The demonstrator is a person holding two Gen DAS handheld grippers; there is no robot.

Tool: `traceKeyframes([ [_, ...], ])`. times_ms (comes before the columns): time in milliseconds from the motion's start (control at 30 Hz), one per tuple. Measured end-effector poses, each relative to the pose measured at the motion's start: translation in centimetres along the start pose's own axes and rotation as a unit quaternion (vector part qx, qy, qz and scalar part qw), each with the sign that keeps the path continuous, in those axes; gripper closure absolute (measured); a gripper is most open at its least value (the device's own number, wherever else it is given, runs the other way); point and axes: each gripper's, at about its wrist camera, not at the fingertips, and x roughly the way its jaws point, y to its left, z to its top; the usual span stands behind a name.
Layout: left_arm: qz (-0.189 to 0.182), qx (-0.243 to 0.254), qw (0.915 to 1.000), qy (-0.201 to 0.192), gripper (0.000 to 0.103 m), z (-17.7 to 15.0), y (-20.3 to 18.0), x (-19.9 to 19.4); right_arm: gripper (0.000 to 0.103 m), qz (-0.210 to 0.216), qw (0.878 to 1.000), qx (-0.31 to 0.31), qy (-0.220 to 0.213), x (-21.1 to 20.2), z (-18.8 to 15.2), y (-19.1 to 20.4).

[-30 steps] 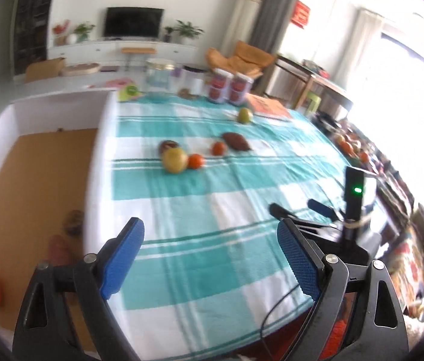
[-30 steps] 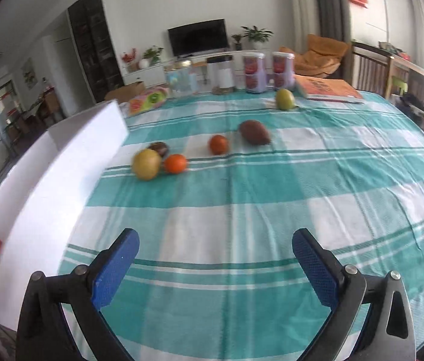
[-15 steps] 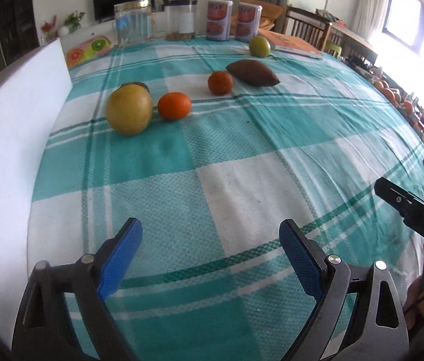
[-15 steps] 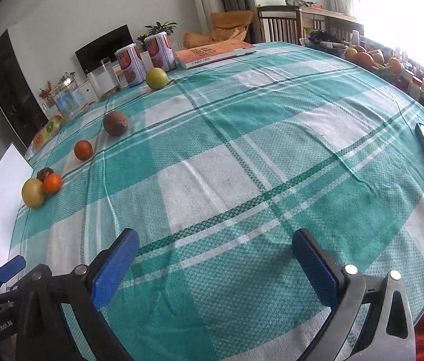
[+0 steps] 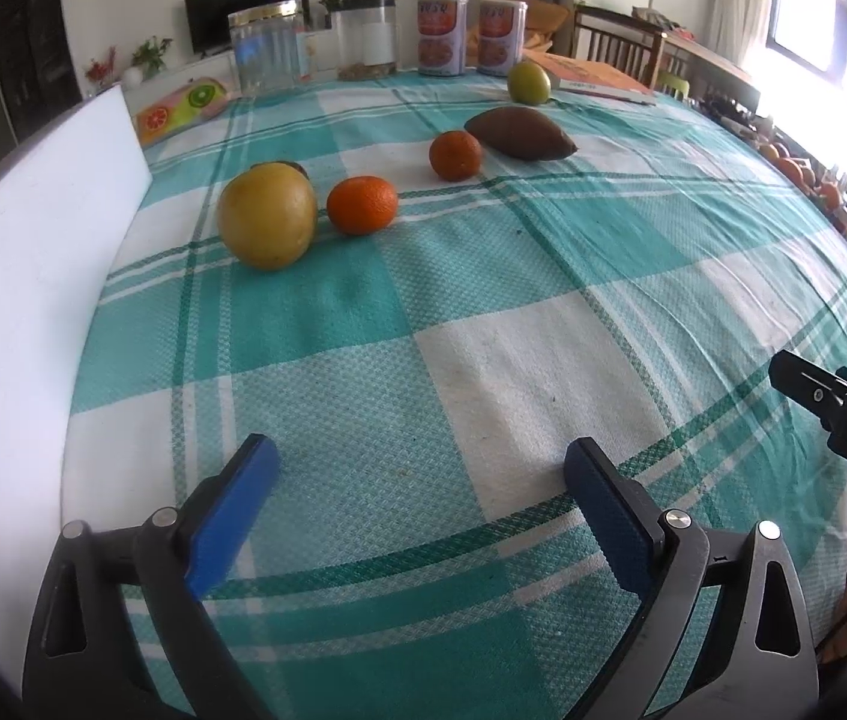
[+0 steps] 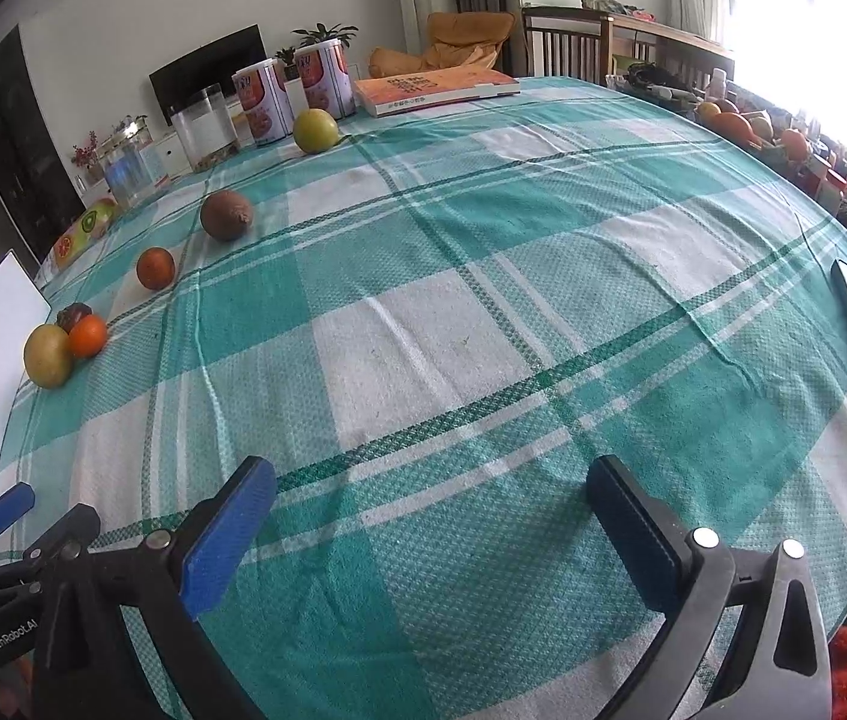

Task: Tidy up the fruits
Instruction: 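Return both tools over the table toward the remaining fruits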

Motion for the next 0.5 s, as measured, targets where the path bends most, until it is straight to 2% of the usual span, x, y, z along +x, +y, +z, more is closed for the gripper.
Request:
traceKeyframes([
  [500, 0.0, 0.0, 1.0, 0.0, 0.005, -0.03, 0.01, -0.02, 0.0, -0.006, 1.0, -0.005, 0.004, 0.08, 0.0, 0.16],
])
